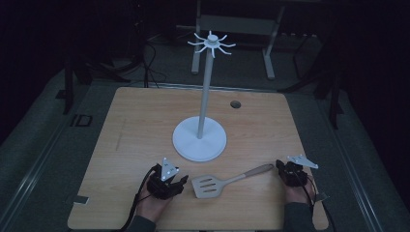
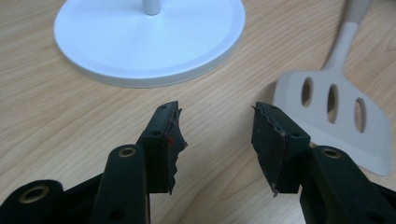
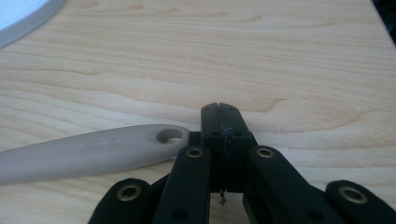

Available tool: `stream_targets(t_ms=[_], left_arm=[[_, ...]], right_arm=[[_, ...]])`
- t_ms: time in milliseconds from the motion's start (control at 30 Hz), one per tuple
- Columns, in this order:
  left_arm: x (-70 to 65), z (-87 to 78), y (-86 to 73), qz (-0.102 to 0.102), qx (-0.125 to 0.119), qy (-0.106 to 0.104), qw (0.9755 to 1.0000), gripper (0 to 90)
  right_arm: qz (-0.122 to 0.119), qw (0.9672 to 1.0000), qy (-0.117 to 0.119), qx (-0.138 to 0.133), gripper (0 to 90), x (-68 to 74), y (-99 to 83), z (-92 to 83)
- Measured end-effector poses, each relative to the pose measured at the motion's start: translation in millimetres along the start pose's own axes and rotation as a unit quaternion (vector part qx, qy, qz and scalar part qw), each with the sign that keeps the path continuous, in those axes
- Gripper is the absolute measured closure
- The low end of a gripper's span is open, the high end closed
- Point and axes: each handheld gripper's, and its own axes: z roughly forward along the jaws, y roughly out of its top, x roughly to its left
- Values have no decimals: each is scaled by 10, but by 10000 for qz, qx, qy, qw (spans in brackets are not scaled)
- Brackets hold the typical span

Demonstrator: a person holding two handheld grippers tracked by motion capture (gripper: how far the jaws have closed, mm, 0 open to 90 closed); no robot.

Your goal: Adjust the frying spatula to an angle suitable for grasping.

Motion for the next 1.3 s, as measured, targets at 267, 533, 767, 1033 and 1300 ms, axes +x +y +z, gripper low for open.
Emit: stream_targets(t_ms=[267,533,767,1033,1300], left_arm=[[6,-17,43,-61,-80,-38,9999,519],[8,-30,104,-39,-86,-45,9999,517],[-14,-20,178,45,-40,-90,9999,516],[-82,1,275,153,-41,-147,9998,513],[-160,76,425,316,1,-269,9991,512]], right_arm=[[-101,9998,132,94,900,23,5,47],[-21,9982,576,181,900,166,-5,23],[-273,9946,989,178,900,466,19,27],[-911,9875,1282,73,900,848,81,47],[-830,9882,1283,30,890,798,89,26]])
